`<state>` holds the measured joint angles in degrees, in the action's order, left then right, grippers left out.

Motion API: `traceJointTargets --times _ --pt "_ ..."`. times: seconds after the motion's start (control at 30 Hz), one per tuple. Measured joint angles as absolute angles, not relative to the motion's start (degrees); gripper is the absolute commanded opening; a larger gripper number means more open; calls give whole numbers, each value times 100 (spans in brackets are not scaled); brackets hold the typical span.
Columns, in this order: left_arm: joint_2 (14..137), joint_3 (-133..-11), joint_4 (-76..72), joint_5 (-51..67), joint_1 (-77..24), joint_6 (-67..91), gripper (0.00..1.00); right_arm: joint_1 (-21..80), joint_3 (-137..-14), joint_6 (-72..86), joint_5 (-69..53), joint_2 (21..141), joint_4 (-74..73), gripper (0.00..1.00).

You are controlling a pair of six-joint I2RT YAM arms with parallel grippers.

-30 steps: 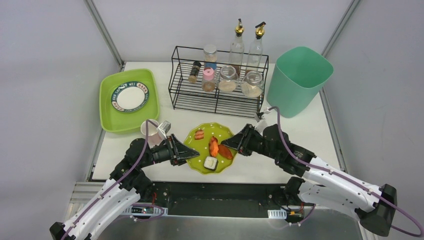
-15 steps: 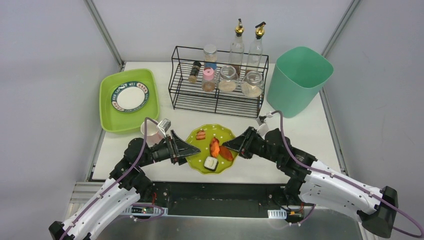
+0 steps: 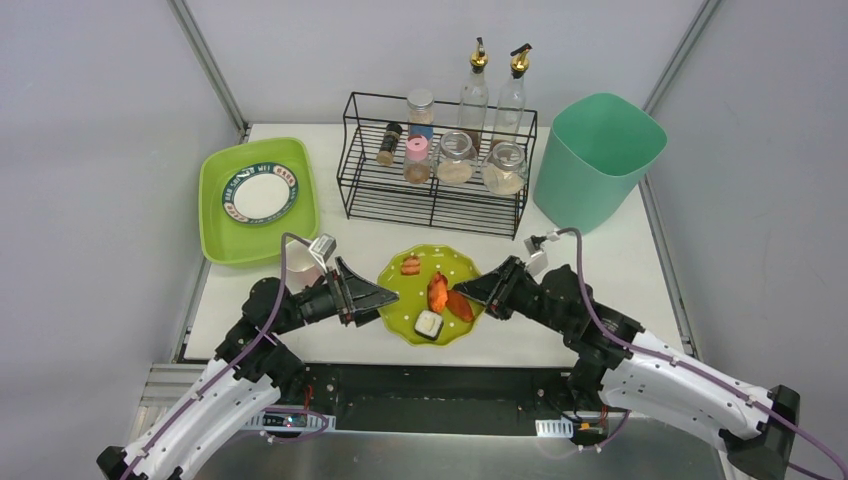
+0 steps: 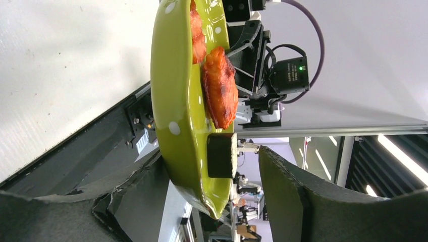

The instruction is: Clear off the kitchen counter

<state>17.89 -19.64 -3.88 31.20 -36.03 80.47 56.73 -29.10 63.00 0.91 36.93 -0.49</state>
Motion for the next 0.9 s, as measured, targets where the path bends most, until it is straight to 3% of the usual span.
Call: traceJointTargets --times 0.43,0.9 --pt "1378 -2012 -421 2877 -3603 8020 67 5684 -2971 6217 845 3004 -775 0" --pt "1170 -1756 -591 2836 -3603 8082 67 5682 -4010 5948 1660 3548 -1153 0"
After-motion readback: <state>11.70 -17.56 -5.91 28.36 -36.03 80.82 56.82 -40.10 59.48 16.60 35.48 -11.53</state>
